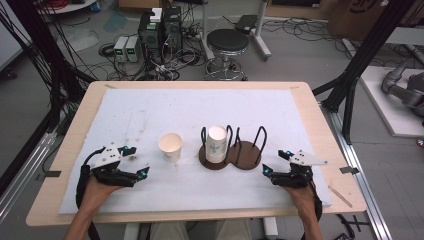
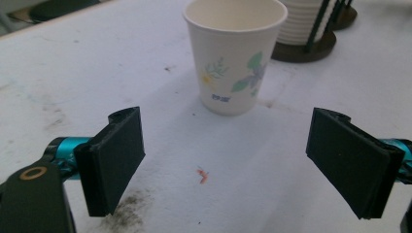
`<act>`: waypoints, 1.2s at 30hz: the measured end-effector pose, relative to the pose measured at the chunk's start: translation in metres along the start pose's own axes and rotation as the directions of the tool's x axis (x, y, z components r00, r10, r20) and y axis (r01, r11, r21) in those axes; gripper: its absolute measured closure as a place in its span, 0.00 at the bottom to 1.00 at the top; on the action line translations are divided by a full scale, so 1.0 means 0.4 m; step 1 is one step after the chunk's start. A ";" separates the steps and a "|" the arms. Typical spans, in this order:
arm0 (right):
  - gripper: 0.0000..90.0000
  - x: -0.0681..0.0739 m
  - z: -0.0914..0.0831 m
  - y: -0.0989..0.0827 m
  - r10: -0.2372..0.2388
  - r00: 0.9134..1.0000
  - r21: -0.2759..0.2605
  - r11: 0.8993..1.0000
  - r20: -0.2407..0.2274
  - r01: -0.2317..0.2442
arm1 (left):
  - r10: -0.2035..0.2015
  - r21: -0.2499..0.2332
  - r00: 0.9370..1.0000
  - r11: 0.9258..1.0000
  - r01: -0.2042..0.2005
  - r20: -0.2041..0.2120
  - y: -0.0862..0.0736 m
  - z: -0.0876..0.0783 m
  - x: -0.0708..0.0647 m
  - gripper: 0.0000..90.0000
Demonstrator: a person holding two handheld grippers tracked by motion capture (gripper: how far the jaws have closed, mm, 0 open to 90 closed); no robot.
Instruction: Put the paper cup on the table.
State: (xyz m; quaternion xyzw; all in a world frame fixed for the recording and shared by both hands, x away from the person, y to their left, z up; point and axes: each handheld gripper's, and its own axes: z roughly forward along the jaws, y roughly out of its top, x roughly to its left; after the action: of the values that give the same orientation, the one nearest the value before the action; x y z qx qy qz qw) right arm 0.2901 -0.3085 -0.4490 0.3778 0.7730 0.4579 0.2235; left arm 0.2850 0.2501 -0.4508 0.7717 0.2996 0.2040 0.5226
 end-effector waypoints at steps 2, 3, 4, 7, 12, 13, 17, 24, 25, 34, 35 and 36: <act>0.19 -0.001 0.000 0.000 0.000 1.000 -0.001 1.000 0.001 0.000 | -0.012 -0.030 0.999 1.000 0.011 -0.033 -0.013 -0.005 -0.001 0.15; 0.19 -0.001 0.000 0.000 -0.002 1.000 -0.004 1.000 0.001 0.002 | -0.019 -0.043 0.999 0.999 0.017 -0.044 -0.019 -0.007 -0.001 0.15; 0.19 0.000 -0.001 0.000 0.002 1.000 -0.003 1.000 0.002 -0.002 | -0.021 -0.056 0.998 0.998 0.018 -0.056 -0.026 -0.008 -0.003 0.15; 0.19 0.001 -0.001 -0.001 0.004 1.000 -0.001 1.000 0.009 -0.004 | -0.027 -0.065 0.995 0.998 0.021 -0.091 -0.038 -0.007 -0.006 0.15; 0.19 0.002 0.001 0.000 -0.002 1.000 0.005 1.000 0.014 0.002 | -0.045 -0.046 0.994 0.998 0.040 -0.102 -0.037 -0.002 -0.001 0.15; 0.19 0.003 0.000 -0.001 -0.003 1.000 0.005 1.000 0.017 0.003 | -0.044 -0.047 0.993 0.998 0.039 -0.109 -0.037 -0.002 -0.002 0.15; 0.19 0.002 -0.001 -0.002 -0.008 1.000 -0.010 1.000 0.015 0.008 | -0.040 -0.052 0.992 0.998 0.034 -0.116 -0.038 -0.004 -0.004 0.15; 0.19 0.005 -0.002 -0.002 -0.010 1.000 -0.007 1.000 0.020 0.010 | -0.067 -0.076 0.991 0.995 0.058 -0.113 -0.041 -0.009 0.002 0.15; 0.19 0.006 -0.003 -0.003 -0.009 1.000 -0.007 1.000 0.018 0.010 | -0.065 -0.072 0.991 0.996 0.057 -0.113 -0.041 -0.009 0.002 0.15; 0.19 0.003 -0.004 -0.003 -0.003 1.000 -0.014 1.000 0.011 0.003 | -0.055 -0.068 0.991 0.997 0.047 -0.123 -0.040 -0.008 -0.002 0.15; 0.19 0.003 -0.004 -0.004 -0.002 1.000 -0.014 1.000 0.011 0.002 | -0.053 -0.067 0.991 0.997 0.045 -0.123 -0.040 -0.007 -0.002 0.15; 0.19 0.003 -0.004 -0.004 -0.002 1.000 -0.014 1.000 0.010 0.002 | -0.051 -0.067 0.991 0.997 0.043 -0.124 -0.040 -0.007 -0.003 0.15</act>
State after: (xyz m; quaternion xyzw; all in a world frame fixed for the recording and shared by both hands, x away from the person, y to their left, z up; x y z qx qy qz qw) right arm 0.2877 -0.3088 -0.4495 0.3779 0.7688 0.4614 0.2306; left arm 0.2784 0.2556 -0.4645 0.7329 0.3436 0.2493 0.5316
